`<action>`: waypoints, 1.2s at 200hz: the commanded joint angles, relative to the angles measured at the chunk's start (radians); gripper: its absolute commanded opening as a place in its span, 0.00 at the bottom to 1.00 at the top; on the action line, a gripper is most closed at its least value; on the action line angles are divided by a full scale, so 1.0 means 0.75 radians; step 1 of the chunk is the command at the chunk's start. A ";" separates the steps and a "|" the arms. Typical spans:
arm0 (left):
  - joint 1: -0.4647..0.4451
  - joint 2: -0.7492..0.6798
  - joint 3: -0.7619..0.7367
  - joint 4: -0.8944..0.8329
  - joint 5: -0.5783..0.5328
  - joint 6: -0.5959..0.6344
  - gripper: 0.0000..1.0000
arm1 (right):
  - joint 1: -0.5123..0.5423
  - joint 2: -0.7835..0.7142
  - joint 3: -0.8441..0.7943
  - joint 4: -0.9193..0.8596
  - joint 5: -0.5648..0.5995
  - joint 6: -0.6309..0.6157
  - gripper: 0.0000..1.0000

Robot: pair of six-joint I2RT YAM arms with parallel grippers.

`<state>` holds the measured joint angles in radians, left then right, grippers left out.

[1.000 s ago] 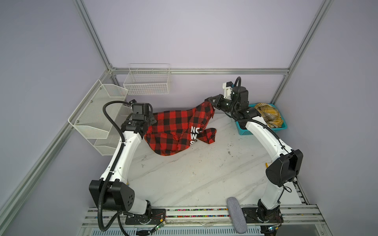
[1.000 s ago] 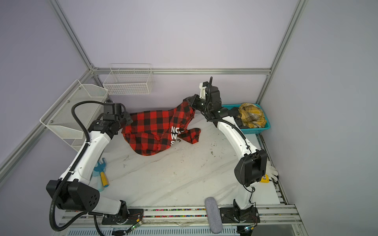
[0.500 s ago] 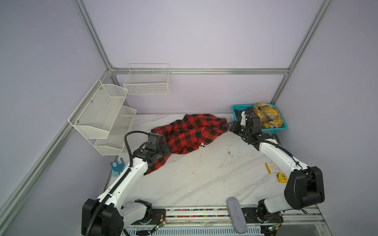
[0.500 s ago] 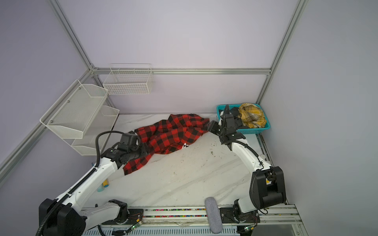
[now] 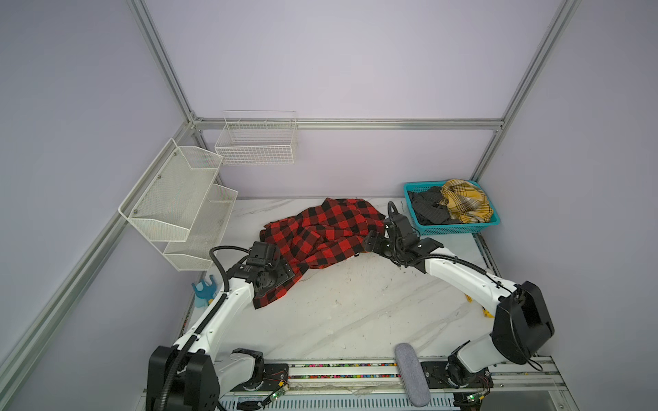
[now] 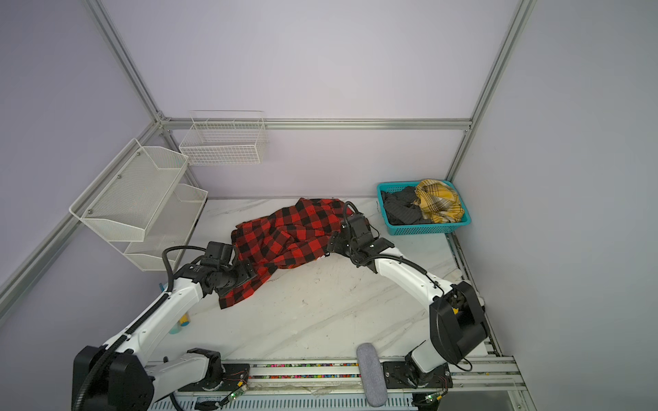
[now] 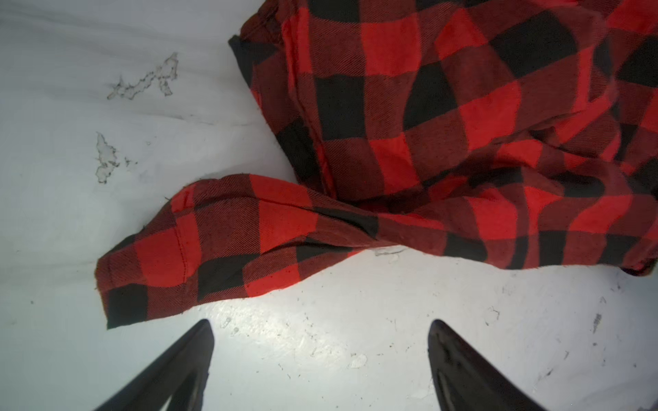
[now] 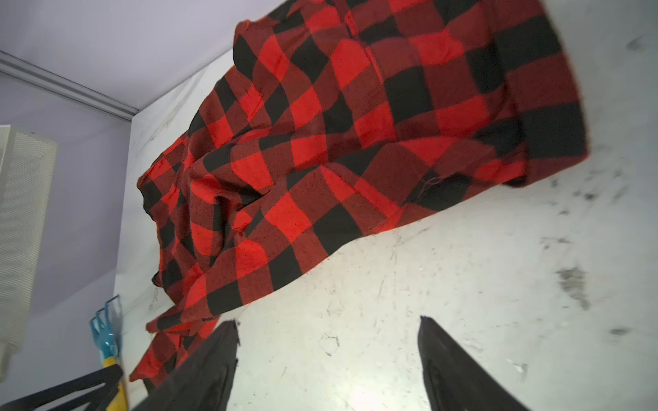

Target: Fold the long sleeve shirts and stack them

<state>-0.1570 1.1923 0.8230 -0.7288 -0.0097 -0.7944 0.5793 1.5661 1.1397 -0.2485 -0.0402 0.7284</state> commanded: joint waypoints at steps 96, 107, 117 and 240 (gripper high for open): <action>0.140 0.034 -0.003 -0.043 -0.041 -0.029 1.00 | 0.036 0.441 0.151 0.277 -0.219 0.278 0.80; 0.167 0.039 -0.012 -0.089 -0.086 -0.059 1.00 | 0.036 0.467 0.174 0.273 -0.210 0.285 0.80; 0.204 0.042 -0.029 -0.122 -0.112 -0.088 1.00 | 0.032 0.477 0.177 0.276 -0.207 0.285 0.79; 0.355 0.203 -0.051 0.026 0.086 -0.087 0.02 | -0.258 0.178 -0.060 0.187 -0.208 0.192 0.75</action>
<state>0.1047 1.4029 0.7704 -0.7357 0.0048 -0.8803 0.4667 1.7672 1.1202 -0.0700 -0.1986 0.9051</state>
